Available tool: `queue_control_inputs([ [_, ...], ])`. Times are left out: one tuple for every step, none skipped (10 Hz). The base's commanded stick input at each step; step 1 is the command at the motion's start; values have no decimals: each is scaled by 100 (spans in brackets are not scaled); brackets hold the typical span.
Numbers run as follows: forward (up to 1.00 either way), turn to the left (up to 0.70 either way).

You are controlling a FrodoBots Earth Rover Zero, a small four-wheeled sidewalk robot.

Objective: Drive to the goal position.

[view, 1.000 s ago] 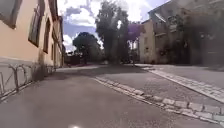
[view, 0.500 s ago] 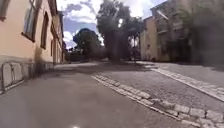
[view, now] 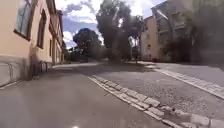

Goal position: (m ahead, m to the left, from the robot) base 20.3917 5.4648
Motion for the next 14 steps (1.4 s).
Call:
queue_control_inputs([
  [85,1],
  [85,1],
  [85,1],
  [85,-3],
  [85,-33],
  [85,-33],
  [85,-13],
  [85,1],
  [85,1],
  [85,1],
  [85,1],
  [85,1],
  [85,1],
  [85,1],
])
